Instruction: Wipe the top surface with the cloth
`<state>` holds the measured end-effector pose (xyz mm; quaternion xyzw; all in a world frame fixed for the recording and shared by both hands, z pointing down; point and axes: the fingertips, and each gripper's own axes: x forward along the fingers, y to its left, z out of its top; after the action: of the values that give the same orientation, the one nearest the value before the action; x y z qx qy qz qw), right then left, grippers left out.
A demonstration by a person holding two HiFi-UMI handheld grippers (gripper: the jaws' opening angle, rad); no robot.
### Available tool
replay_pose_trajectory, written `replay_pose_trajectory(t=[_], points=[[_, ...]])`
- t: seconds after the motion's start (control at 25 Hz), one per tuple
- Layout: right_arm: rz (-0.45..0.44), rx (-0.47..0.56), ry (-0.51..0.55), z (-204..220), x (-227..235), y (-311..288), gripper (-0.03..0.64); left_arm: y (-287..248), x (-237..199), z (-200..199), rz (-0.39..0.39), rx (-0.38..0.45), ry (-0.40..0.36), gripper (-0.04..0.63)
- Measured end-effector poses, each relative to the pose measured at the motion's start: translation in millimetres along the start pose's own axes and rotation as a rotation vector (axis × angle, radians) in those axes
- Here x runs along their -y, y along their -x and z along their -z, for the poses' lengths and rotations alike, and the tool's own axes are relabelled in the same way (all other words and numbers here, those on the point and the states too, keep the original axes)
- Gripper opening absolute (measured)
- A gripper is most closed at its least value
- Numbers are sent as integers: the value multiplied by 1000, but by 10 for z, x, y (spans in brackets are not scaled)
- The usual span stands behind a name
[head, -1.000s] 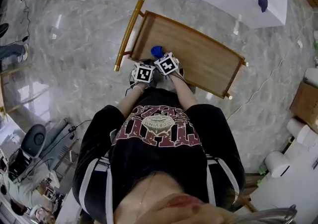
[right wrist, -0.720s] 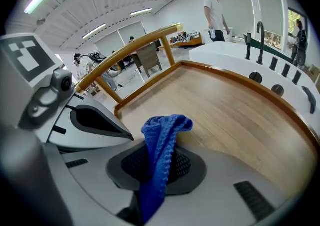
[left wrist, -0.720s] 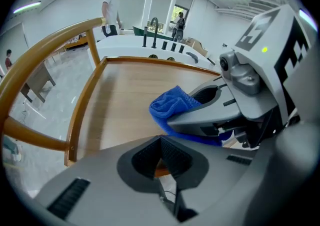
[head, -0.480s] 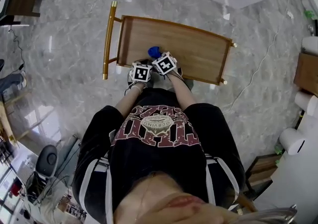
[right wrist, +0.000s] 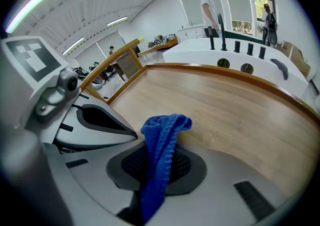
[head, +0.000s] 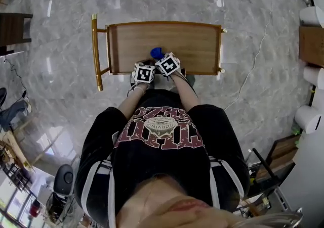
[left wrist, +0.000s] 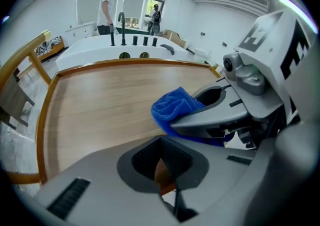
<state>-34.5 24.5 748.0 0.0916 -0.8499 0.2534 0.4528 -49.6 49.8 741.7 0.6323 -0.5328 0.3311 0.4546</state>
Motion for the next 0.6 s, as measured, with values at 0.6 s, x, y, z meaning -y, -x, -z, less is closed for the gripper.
replay_pose_trajectory(t=[0.6], points=[[66, 27, -91, 308, 358, 350, 66, -174, 479, -134, 53, -18, -105, 48]])
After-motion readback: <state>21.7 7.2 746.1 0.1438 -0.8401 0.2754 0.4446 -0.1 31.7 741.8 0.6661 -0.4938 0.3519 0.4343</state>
